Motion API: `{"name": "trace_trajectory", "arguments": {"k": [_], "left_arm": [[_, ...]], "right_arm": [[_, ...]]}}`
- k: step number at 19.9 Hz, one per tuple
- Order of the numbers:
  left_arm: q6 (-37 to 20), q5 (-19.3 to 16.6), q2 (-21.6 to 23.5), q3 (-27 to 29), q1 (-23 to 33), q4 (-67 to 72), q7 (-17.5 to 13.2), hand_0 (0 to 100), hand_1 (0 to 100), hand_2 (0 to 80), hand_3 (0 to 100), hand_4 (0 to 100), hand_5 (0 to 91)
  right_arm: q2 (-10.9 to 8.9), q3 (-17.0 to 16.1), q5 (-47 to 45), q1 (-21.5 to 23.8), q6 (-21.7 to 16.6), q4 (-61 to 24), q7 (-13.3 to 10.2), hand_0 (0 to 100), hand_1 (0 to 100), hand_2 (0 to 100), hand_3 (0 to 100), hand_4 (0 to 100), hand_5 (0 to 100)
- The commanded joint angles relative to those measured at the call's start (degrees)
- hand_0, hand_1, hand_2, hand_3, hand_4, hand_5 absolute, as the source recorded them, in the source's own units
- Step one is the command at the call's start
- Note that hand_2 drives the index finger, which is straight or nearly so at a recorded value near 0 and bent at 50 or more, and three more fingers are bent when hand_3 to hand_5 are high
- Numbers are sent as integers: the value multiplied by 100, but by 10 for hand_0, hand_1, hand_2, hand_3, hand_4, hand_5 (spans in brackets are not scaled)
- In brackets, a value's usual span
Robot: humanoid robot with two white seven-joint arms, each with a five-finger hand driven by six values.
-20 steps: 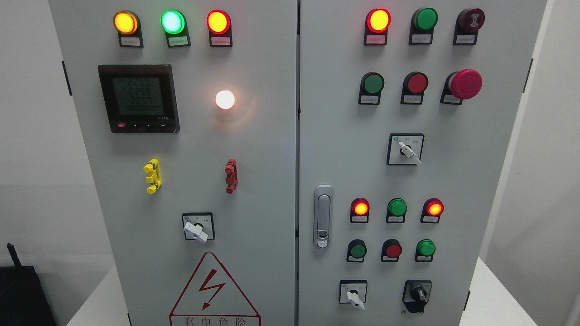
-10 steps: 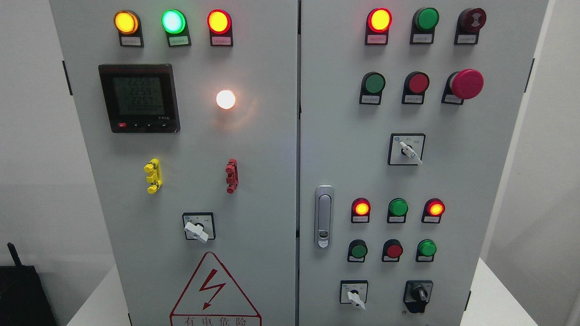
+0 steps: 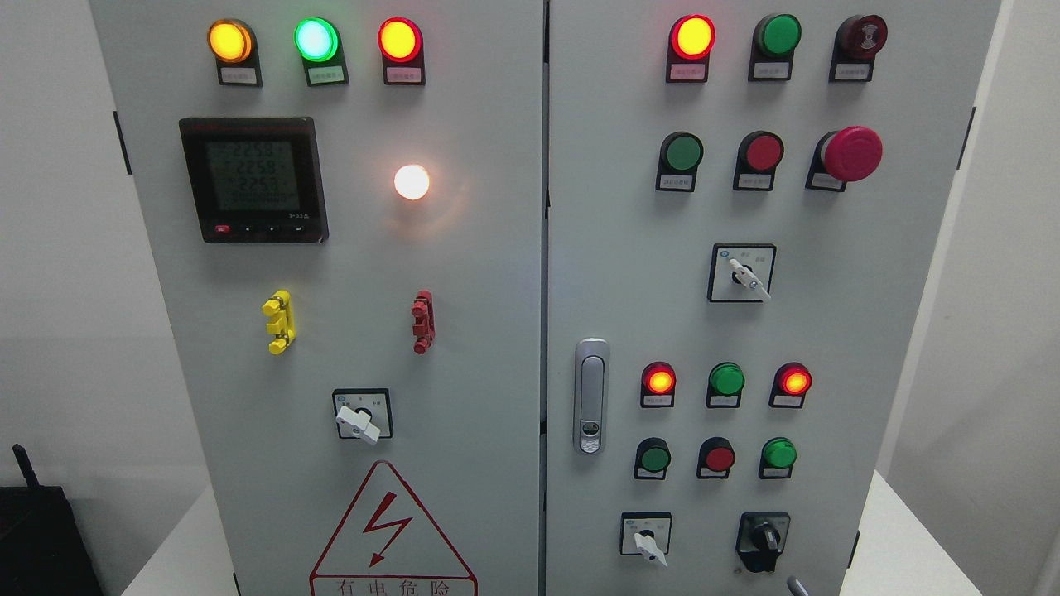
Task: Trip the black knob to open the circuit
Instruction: 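Raise the right hand toward the black rotary knob at the cabinet bottom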
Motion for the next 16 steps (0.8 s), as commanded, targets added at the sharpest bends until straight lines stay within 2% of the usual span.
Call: {"name": "trace_trajectory", "arguments": {"k": [1, 16], "left_arm": [[7, 14, -5, 5, -2, 7, 1, 120, 389, 0, 0, 0, 0], [-2, 14, -5, 5, -2, 7, 1, 120, 389, 0, 0, 0, 0]], "right_arm": [[-4, -15, 5, -117, -28, -161, -21, 862, 901, 0, 1000, 1000, 948], [31, 82, 14, -179, 51, -161, -21, 877, 920, 0, 1000, 1000, 944]]}}
